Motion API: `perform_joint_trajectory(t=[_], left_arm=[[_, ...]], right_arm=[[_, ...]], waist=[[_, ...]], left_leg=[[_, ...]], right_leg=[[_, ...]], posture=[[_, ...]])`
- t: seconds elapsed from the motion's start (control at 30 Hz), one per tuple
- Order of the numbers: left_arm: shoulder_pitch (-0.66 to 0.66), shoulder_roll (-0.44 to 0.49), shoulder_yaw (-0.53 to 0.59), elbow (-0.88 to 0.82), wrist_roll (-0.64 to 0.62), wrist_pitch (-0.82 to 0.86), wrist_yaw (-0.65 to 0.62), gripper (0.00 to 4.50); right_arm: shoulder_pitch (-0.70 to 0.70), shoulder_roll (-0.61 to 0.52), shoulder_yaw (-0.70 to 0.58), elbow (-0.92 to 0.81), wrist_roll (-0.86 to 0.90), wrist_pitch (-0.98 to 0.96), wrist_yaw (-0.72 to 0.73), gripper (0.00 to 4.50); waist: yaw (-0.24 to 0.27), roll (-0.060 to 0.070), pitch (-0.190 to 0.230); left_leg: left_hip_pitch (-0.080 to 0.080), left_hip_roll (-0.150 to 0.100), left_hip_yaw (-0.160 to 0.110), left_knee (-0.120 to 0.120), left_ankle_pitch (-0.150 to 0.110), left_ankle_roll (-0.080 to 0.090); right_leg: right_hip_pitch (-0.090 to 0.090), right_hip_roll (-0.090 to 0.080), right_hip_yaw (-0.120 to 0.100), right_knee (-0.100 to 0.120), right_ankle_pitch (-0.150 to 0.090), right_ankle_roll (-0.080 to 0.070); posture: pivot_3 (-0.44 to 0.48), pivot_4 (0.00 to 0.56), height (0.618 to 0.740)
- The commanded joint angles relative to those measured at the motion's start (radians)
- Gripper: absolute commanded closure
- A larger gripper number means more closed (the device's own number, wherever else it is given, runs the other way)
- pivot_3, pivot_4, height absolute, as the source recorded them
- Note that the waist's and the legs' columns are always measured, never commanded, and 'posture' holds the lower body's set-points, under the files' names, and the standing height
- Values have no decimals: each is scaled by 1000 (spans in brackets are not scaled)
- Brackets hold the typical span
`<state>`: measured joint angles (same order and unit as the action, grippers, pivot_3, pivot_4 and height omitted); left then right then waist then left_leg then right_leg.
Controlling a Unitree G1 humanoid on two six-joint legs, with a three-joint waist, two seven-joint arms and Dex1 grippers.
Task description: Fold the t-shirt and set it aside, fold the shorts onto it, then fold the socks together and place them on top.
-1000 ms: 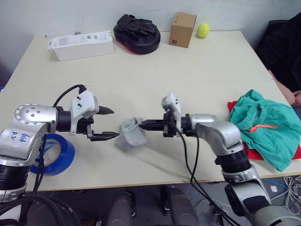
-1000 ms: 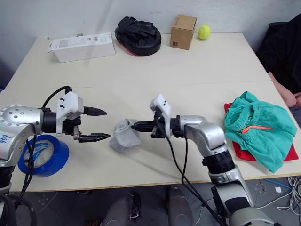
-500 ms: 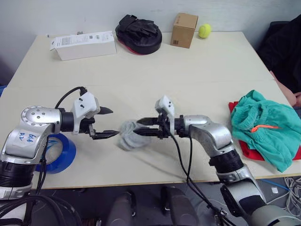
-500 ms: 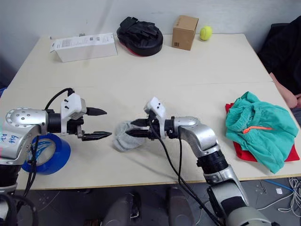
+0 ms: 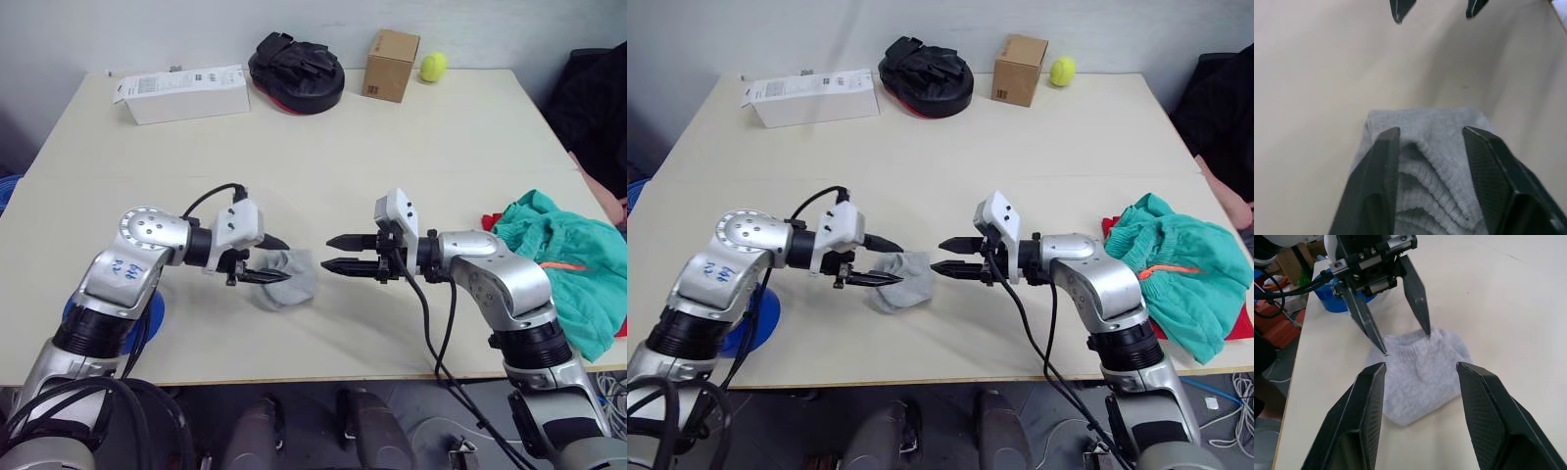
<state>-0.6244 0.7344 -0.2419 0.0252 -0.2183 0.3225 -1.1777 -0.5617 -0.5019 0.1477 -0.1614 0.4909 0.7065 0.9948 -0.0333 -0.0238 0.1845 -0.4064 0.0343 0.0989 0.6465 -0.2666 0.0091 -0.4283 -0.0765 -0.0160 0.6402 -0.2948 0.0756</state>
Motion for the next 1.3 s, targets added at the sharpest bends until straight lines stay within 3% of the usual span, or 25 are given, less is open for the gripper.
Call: perform_joint_trajectory(t=[0.03,0.13,0.37,0.6,0.7,0.87,1.27,1.3], left_arm=[[-24,5,-3,41,34,-72,-34,3572],[-18,7,-23,82,74,-127,-54,4457],[-4,-6,-57,172,175,-210,-33,4489],[-19,-56,-62,262,223,-268,12,4489],[-14,-60,-61,266,230,-279,16,4500],[11,-56,-56,238,229,-277,23,4500],[59,-45,-42,168,228,-243,41,4500],[61,-46,-41,164,228,-240,43,4500]], right_arm=[[16,-11,-23,-71,20,-1,-12,2169],[33,-18,-5,-84,7,-3,-17,2169],[-2,0,23,-16,-7,83,-68,2169],[-86,51,26,112,48,300,-102,2169],[-125,89,14,179,71,379,-115,1604],[-178,164,21,291,80,437,-134,21],[-241,312,29,478,48,451,-191,21],[-237,315,38,477,42,452,-194,407]], waist=[[3,0,0],[6,0,0],[5,0,0],[6,0,0],[7,0,0],[6,0,0],[2,-1,-1],[2,-1,-1]], left_leg=[[0,0,0,0,0,0],[0,0,-1,1,0,0],[0,-1,0,2,-1,2],[0,-1,-1,3,-1,2],[0,-1,-2,4,0,2],[0,-1,-2,4,0,2],[1,-1,-2,3,0,2],[1,-1,-2,3,0,2]], right_leg=[[0,0,0,0,0,0],[0,0,-1,0,0,0],[1,-2,-2,0,0,0],[1,-3,-1,2,0,0],[2,-3,-1,3,0,0],[2,-4,1,3,0,0],[2,-4,2,4,0,0],[2,-4,2,4,0,0]], posture=[[0,150,740],[0,150,740],[0,150,740],[0,150,740],[0,150,740],[0,150,740],[0,150,740],[0,150,740]])
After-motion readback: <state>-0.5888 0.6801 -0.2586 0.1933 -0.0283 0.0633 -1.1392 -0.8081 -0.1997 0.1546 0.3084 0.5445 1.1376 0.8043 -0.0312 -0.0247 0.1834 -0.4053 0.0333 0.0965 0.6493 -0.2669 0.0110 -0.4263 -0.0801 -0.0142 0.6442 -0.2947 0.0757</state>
